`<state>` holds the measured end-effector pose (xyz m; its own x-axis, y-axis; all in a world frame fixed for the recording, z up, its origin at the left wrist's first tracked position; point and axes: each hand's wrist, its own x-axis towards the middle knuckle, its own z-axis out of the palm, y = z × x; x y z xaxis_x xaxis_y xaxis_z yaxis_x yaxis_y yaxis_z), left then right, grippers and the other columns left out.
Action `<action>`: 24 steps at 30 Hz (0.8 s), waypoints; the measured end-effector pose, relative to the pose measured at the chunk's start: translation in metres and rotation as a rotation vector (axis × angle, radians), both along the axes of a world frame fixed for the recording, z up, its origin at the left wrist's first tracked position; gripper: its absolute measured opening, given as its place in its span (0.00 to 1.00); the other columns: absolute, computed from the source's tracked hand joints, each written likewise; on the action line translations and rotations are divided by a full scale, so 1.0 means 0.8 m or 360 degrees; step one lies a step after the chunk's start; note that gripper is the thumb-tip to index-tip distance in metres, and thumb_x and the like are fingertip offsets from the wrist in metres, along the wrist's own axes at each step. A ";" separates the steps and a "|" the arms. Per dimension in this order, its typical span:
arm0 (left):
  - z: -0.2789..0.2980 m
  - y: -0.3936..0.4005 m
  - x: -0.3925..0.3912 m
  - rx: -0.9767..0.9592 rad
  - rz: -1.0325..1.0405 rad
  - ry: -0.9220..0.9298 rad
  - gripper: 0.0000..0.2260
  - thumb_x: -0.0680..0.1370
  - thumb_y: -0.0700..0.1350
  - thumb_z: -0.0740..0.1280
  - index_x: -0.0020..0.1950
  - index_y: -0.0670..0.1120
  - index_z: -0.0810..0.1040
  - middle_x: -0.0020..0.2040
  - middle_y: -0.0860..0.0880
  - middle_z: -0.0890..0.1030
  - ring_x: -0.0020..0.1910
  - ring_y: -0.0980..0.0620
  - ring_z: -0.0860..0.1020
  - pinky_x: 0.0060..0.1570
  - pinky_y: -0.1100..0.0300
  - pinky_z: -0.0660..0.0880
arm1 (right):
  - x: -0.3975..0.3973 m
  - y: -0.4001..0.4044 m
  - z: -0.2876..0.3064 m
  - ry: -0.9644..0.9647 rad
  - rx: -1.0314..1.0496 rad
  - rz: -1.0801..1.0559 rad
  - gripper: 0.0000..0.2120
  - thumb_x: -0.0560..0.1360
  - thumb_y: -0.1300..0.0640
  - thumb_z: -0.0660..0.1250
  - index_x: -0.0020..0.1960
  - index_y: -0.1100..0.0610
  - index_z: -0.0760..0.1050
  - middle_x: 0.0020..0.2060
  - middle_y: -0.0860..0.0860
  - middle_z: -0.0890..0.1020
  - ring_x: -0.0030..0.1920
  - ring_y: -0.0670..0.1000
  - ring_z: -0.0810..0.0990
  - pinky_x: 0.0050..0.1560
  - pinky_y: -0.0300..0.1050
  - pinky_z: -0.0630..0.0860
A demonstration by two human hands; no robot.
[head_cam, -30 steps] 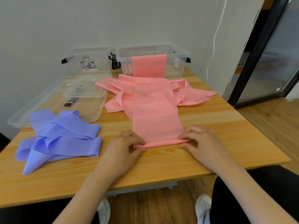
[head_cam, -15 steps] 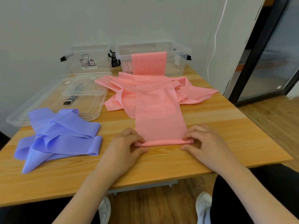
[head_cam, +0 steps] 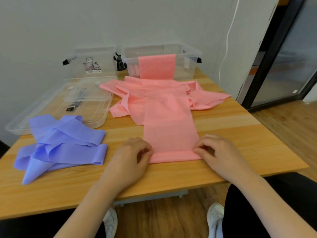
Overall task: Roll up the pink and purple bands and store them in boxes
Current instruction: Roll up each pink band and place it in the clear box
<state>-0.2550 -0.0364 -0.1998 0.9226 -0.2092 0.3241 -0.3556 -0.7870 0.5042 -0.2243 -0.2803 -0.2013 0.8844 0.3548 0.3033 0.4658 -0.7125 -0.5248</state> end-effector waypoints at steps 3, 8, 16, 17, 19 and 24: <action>0.000 0.001 0.000 0.0017 -0.0038 0.0032 0.06 0.73 0.45 0.70 0.48 0.52 0.79 0.41 0.61 0.74 0.43 0.61 0.71 0.43 0.74 0.66 | -0.003 -0.002 0.002 0.0018 -0.0057 0.0059 0.06 0.70 0.55 0.71 0.45 0.47 0.78 0.40 0.35 0.74 0.46 0.38 0.71 0.49 0.35 0.64; -0.001 0.008 -0.006 0.0017 -0.0232 -0.0014 0.09 0.72 0.53 0.63 0.42 0.50 0.79 0.40 0.60 0.75 0.42 0.61 0.71 0.42 0.71 0.67 | -0.017 -0.005 0.011 0.0084 -0.0046 0.0223 0.08 0.69 0.56 0.72 0.38 0.44 0.76 0.37 0.38 0.76 0.44 0.40 0.73 0.45 0.34 0.67; 0.000 0.005 -0.017 -0.0073 -0.0265 0.0090 0.04 0.72 0.49 0.64 0.46 0.54 0.74 0.34 0.56 0.74 0.35 0.59 0.72 0.34 0.71 0.68 | -0.030 -0.006 0.009 0.0264 0.0049 0.0137 0.09 0.70 0.56 0.71 0.39 0.42 0.75 0.37 0.40 0.77 0.44 0.41 0.74 0.43 0.32 0.69; -0.001 0.005 -0.018 -0.0047 -0.0281 0.0062 0.03 0.72 0.49 0.64 0.45 0.54 0.73 0.34 0.57 0.74 0.35 0.59 0.72 0.35 0.70 0.68 | -0.032 -0.007 0.007 0.0234 0.0061 0.0112 0.08 0.70 0.55 0.72 0.39 0.43 0.75 0.37 0.40 0.77 0.44 0.41 0.74 0.43 0.33 0.70; -0.002 0.008 -0.017 0.0044 -0.0335 0.0006 0.05 0.72 0.53 0.63 0.43 0.53 0.76 0.38 0.58 0.74 0.40 0.60 0.72 0.40 0.68 0.69 | -0.036 -0.010 0.006 0.0170 0.0029 0.0125 0.06 0.68 0.53 0.72 0.39 0.45 0.77 0.38 0.39 0.76 0.46 0.40 0.74 0.47 0.35 0.69; -0.003 0.019 -0.012 -0.0015 -0.0318 0.0085 0.15 0.69 0.60 0.64 0.46 0.52 0.82 0.43 0.61 0.77 0.45 0.61 0.75 0.46 0.69 0.70 | -0.031 -0.019 0.006 0.0114 -0.0039 0.0163 0.08 0.68 0.54 0.73 0.45 0.45 0.80 0.40 0.35 0.75 0.49 0.37 0.71 0.50 0.35 0.65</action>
<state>-0.2647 -0.0212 -0.2018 0.8789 -0.3870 0.2788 -0.4768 -0.6984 0.5338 -0.2490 -0.2954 -0.1966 0.8623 0.4507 0.2308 0.4986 -0.6763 -0.5422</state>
